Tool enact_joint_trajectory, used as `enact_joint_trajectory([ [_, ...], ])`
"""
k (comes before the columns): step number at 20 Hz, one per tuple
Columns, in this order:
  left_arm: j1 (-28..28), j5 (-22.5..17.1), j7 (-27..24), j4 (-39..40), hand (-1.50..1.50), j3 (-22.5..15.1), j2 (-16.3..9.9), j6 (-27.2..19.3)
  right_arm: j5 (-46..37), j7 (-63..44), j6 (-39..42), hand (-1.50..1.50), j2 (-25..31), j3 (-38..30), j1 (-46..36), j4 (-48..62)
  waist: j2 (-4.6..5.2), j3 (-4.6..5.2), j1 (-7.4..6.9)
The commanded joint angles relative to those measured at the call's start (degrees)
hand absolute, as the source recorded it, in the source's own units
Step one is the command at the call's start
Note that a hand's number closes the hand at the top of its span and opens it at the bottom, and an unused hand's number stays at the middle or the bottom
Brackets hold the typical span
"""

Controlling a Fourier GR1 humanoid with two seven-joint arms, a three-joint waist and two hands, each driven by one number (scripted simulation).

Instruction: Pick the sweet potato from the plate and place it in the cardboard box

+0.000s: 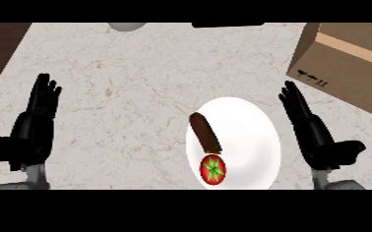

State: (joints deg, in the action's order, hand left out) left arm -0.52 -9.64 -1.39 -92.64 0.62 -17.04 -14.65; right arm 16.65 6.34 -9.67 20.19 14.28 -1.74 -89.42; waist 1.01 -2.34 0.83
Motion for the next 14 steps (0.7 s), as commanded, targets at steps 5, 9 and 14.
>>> enact_joint_trajectory([
  [5, -1.8, 3.9, 2.9, 9.7, 0.0, -1.4, 0.5, -1.9, -19.8, -0.3, -11.7, 1.5, 0.1, 7.2, -9.8, -10.3, -0.93, 2.77, 0.24],
  [9, 0.4, 2.2, 5.9, 9.9, 0.0, -1.7, 1.9, -1.8, -36.5, -6.1, -22.7, 1.5, 5.9, 6.6, -3.4, -6.7, -1.48, 2.81, 2.4],
  [14, 0.0, 4.1, 3.0, 14.2, 0.0, -3.0, 3.8, -2.4, -56.5, -12.8, -29.9, -1.5, 4.2, 14.6, 2.1, -15.3, -1.55, 2.67, 1.58],
])
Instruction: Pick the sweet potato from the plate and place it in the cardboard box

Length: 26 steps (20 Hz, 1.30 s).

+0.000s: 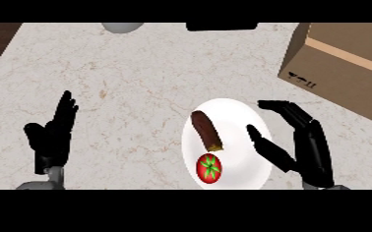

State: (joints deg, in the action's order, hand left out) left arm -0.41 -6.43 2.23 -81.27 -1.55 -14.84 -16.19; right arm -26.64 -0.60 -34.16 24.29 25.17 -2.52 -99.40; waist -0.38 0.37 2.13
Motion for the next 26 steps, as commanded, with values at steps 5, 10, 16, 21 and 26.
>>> enact_joint_trajectory([
  [5, 2.2, 0.3, -2.2, 1.5, 0.0, -0.3, 1.2, 0.6, -29.4, -22.0, 4.3, -1.5, 2.7, 6.0, 9.4, -13.8, -0.25, -0.07, -0.5],
  [10, -1.5, 1.1, 1.0, 1.3, 0.0, -0.9, 1.3, 0.2, -34.2, -41.2, 25.3, -1.5, -1.1, 9.6, 3.9, -25.5, -0.01, -0.12, -1.6],
  [16, -3.3, 3.0, -1.1, 3.9, 0.0, -2.1, 3.5, -0.9, -36.1, -54.5, 45.8, -1.5, -7.1, 16.0, -3.2, -27.5, 0.33, -0.21, -2.27],
  [21, -5.6, 2.1, 0.0, 6.0, 0.0, -0.7, 2.5, 1.0, -36.5, -65.0, 58.6, -1.5, -20.3, 18.1, -13.5, -21.5, 0.39, -0.24, -2.49],
  [26, -6.0, 2.1, 2.4, 4.9, 0.0, -0.5, 2.0, 1.2, -37.5, -67.1, 60.6, -1.5, -24.0, 16.4, -13.7, -14.0, 0.37, -0.29, -2.36],
])
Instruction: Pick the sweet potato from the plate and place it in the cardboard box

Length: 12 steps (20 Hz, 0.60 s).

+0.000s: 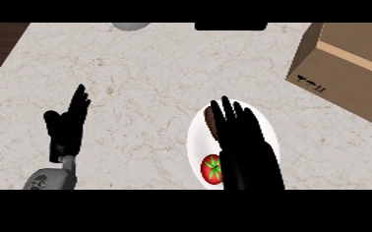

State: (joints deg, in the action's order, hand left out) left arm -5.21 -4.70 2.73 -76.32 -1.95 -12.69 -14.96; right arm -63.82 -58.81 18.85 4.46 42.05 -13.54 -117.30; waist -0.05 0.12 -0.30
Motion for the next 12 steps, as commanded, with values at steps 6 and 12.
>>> enact_joint_trajectory([
  [6, 1.1, 1.6, -1.4, -0.6, 0.0, -1.0, 1.8, -0.8, 3.9, -16.1, 6.6, -1.5, -4.4, 2.2, -4.6, 6.2, -0.03, -0.05, -0.19],
  [12, -0.4, -0.9, -0.8, 0.8, 0.0, 1.7, -0.9, 3.2, 4.3, -14.7, -2.6, -1.5, -4.4, 3.6, -6.3, 17.0, 0.08, -0.08, -0.54],
])
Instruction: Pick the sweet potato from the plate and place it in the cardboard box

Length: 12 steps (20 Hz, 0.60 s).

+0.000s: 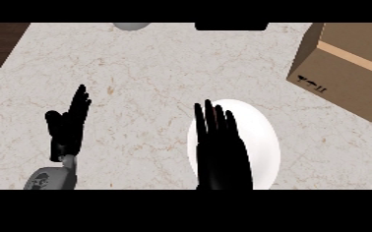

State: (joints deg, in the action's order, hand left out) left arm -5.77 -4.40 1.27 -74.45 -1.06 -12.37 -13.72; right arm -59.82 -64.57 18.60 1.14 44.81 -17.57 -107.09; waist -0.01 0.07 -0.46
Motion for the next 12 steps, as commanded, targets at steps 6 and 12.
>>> enact_joint_trajectory([
  [6, -0.2, 0.9, 2.2, -2.2, 0.0, 0.3, -0.4, -0.7, 3.0, -12.6, -1.7, -1.5, -1.1, 0.0, -5.4, 9.1, -0.03, -0.05, -0.26],
  [12, 0.6, 0.3, -1.1, 0.1, 0.0, 0.5, 0.9, 0.7, 5.6, -16.6, -1.9, -1.5, -1.1, 0.3, -9.7, 9.8, -0.04, -0.01, -0.26],
])
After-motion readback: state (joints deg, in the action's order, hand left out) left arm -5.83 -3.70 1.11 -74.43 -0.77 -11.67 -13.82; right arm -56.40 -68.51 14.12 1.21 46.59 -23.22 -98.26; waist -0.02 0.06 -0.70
